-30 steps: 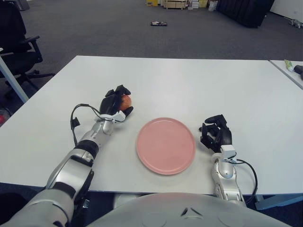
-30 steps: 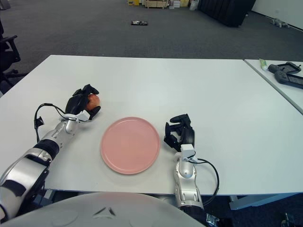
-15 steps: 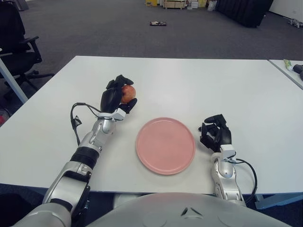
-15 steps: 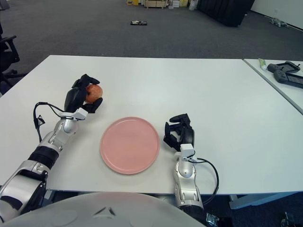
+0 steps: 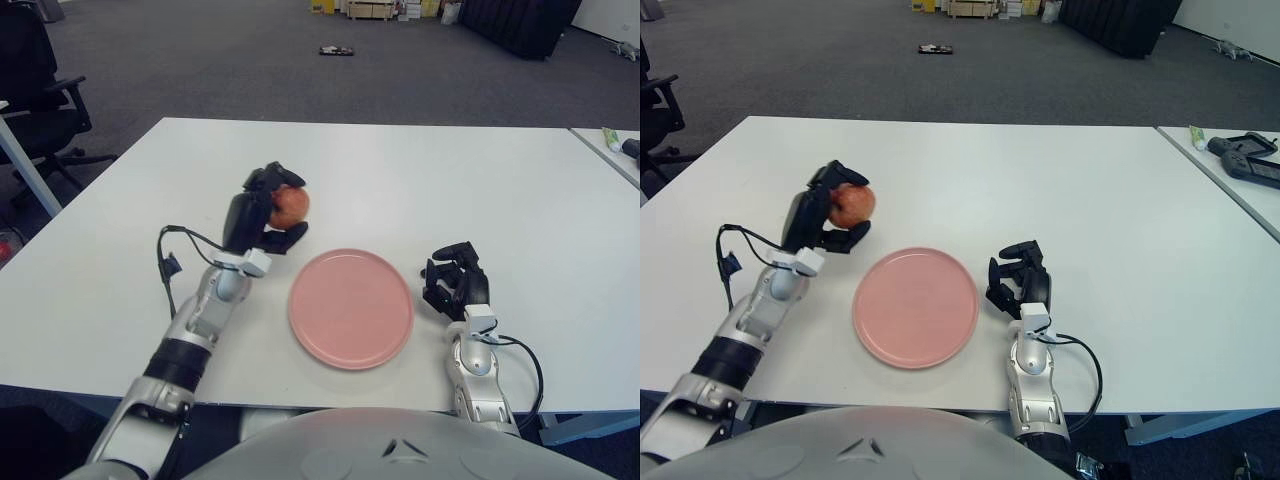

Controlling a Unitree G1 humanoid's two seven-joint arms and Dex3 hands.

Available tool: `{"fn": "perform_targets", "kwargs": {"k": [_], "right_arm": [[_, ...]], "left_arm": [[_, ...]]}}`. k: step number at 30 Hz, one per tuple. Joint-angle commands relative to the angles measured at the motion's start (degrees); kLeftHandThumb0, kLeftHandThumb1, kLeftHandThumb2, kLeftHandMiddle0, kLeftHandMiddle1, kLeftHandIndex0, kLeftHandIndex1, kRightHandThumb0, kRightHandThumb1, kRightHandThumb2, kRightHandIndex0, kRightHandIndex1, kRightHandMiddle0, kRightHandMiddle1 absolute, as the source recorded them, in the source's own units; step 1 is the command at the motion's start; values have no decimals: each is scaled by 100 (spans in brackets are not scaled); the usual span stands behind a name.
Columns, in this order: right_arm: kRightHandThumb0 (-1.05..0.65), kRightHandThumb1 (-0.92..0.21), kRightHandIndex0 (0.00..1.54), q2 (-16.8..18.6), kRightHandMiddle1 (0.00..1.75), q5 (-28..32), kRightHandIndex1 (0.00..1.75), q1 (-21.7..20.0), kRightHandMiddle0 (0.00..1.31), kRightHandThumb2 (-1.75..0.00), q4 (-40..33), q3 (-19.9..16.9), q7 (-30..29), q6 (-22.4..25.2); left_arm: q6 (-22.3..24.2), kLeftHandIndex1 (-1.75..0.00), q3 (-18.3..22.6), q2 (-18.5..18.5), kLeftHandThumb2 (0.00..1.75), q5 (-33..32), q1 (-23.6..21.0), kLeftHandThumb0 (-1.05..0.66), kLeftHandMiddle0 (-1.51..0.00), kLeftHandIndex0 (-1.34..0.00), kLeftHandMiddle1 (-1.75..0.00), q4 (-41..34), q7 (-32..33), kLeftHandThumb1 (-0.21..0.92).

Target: Put the apple into the plate.

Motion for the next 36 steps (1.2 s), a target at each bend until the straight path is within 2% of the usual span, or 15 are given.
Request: {"fn": "perform_targets", "kwargs": {"k": [1,6,13,15,19,22,30,36], "right_arm": [[-38,-66,63,-16,175,-46,138,20,35,-89,98,-13,-23,168],[-38,-67,62,-9,175,-40,137,25,34,-87,84,-7,-23,163],[-38,-66,62,10,175,31,137,26,35,-89,80,2,32,134],[-39,-66,61,14,175,36,137,26,35,-89,80,4,34,136],[-38,-66,59,12,175,42,136,23,35,-88,100,2,35,125],[-38,-67,58,15,175,62,137,24,34,-87,95,-1,48,127],[-38,-66,60,38,175,87,138,16,35,-88,103,-12,50,154],[-38,-66,58,55,175,65,136,15,35,-88,102,-25,8,244]], "left_arm": [[-261,-175,-246,-87,147,-81,149,-52,-130,-71,-175,-291,-364,19],[-549,-175,-416,-71,150,-367,232,-53,-131,-73,-175,-239,-928,17],[-903,-175,-762,23,145,-473,261,-51,-127,-70,-175,-137,-1710,20],[-946,-175,-795,28,144,-425,262,-51,-126,-69,-175,-120,-1803,21],[-1283,-175,-1202,2,141,133,184,-50,-124,-67,-175,326,-1876,24],[-1429,-175,-1337,59,140,142,90,-49,-123,-66,-175,480,-2079,25],[-1328,-175,-1606,133,137,374,69,-48,-121,-64,-175,523,-2581,27],[-1248,-175,-1752,119,134,867,-17,-47,-119,-62,-175,716,-2481,30]]}}
